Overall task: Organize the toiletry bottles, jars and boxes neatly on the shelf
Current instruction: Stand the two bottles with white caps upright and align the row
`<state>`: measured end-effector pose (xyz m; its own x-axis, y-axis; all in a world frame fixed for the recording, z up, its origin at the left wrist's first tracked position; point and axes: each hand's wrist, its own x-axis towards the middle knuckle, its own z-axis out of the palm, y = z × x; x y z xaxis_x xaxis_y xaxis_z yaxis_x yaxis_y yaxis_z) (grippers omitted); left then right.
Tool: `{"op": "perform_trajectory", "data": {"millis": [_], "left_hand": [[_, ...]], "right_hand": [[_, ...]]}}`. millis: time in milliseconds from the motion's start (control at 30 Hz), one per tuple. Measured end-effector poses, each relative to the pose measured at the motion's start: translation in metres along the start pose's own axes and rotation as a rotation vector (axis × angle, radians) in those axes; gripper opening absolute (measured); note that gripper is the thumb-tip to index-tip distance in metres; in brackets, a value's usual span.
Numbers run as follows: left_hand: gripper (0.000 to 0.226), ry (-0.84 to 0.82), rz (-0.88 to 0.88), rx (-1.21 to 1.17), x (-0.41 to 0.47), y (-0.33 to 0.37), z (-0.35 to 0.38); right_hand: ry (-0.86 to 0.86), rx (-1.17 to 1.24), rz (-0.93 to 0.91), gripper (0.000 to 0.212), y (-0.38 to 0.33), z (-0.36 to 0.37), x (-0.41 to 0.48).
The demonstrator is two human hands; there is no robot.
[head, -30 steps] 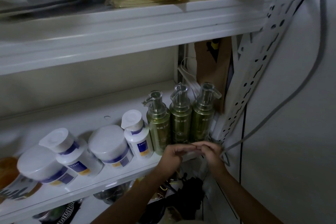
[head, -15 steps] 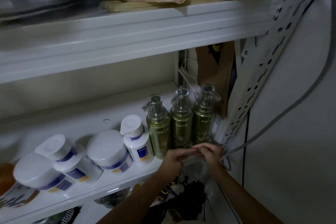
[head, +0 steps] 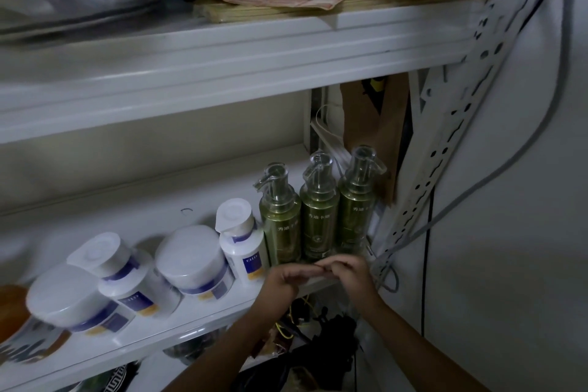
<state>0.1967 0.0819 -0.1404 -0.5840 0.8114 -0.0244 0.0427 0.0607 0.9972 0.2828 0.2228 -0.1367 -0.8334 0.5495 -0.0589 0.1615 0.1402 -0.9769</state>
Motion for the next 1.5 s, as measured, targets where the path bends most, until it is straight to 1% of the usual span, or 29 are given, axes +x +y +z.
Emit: {"op": "perform_trajectory", "data": {"millis": [100,267,400,567,633,800,867,1000,1167,1267,1367,1433,1500], "left_hand": [[0.060,0.016,-0.029,-0.015,0.001,0.001,-0.001],[0.054,0.018,-0.024,-0.029,0.001,0.007,0.001],[0.047,0.029,-0.031,-0.001,0.003,0.012,0.001],[0.049,0.024,-0.029,-0.014,0.003,0.011,-0.002],[0.050,0.018,-0.026,-0.022,0.001,0.012,-0.002],[0.065,0.041,0.014,-0.017,-0.011,0.011,-0.009],[0.061,0.051,0.015,0.004,-0.012,0.009,-0.010],[0.044,0.096,-0.023,0.036,-0.007,0.007,-0.008],[0.041,0.108,-0.042,0.030,-0.005,0.006,-0.007],[0.043,0.096,-0.035,0.024,-0.005,0.006,-0.008],[0.057,0.039,0.003,0.018,-0.003,0.007,-0.002],[0.060,-0.024,0.024,0.007,0.003,0.010,0.009],[0.057,-0.051,0.043,0.000,0.011,0.011,0.020]], "right_hand": [[0.027,-0.015,0.016,0.029,0.000,0.005,0.005],[0.040,-0.033,0.028,0.027,0.002,0.006,0.008],[0.056,-0.059,0.003,0.028,0.002,0.008,0.011],[0.048,-0.058,0.013,0.038,0.006,0.008,0.011],[0.039,-0.054,0.013,0.036,0.007,0.007,0.010],[-0.005,-0.053,-0.033,0.025,0.006,0.015,0.008],[-0.006,-0.047,-0.036,0.024,0.005,0.019,0.010],[0.008,-0.064,-0.040,0.027,0.005,0.021,0.014],[0.000,-0.060,-0.018,0.028,0.006,0.019,0.016],[-0.015,-0.041,-0.008,0.028,0.002,0.016,0.014],[-0.003,-0.053,0.011,0.035,0.001,0.005,0.011],[0.046,-0.072,0.032,0.047,0.004,-0.007,0.010],[0.113,-0.060,0.046,0.046,0.006,-0.018,0.011]]}}
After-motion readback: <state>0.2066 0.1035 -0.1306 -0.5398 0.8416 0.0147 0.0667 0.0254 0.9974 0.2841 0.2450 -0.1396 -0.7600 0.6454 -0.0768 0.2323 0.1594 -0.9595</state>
